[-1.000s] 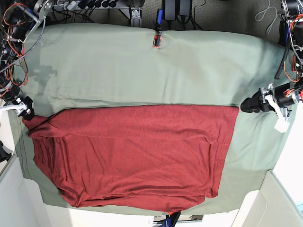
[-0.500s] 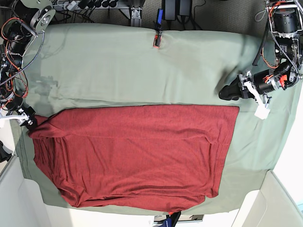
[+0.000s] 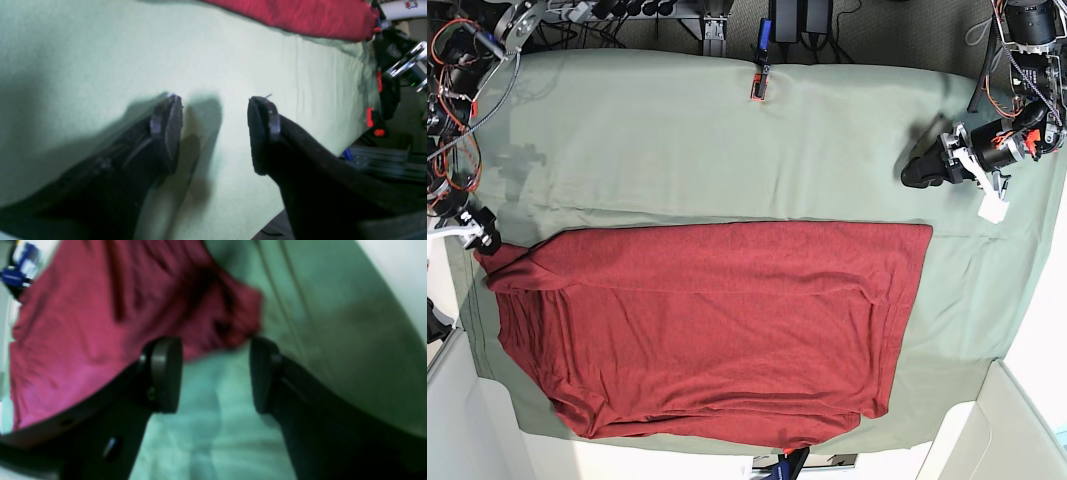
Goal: Fold the T-shirt properly
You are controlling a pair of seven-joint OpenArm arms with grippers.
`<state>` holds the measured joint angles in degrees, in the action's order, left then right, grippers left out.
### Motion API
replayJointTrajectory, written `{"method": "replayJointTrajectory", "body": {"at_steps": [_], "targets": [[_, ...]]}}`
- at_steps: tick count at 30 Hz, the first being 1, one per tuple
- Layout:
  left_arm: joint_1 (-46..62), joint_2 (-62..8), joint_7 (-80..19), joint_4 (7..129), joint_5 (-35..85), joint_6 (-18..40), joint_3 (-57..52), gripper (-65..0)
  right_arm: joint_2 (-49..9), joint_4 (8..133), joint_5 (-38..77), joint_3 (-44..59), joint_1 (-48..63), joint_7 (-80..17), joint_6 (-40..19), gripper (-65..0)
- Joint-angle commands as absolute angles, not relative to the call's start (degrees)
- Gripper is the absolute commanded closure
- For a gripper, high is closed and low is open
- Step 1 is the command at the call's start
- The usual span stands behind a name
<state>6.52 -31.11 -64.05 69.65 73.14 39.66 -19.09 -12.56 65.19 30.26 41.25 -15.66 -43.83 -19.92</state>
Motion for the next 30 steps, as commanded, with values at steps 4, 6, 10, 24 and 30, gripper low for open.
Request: {"method": "replayJointTrajectory", "body": {"at_steps": [4,6,10,24,30], "targets": [[6.0,-32.3,-63.3,70.6,74.8,40.0,-19.5,-34.2,-13.0,64.9,30.2,41.3,-16.6,-40.6,-19.6,-32.3],[6.0,-32.3,-63.2,70.6,74.8,40.0,-19.5,-34.2,-13.0,63.5,30.2,41.3,-16.7,-38.7,-19.7,-32.3],[5.5,-32.2,-62.0,70.6,74.7,40.0,-19.5,-34.2,-12.8,62.1,30.2,41.3,-16.8,-36.7,-19.7,-32.3],[-2.1,-27.6,-53.0,66.7,55.8,36.1,-19.5,-34.2,-11.1,62.1,28.2,41.1,-19.5,-37.6,-19.7,-32.3],[-2.3,-26.9,-51.8,66.7,53.9,34.9,-19.5,-34.2,-11.1,62.1,28.3,41.1,-19.5,-37.5,-19.7,-32.3]]}}
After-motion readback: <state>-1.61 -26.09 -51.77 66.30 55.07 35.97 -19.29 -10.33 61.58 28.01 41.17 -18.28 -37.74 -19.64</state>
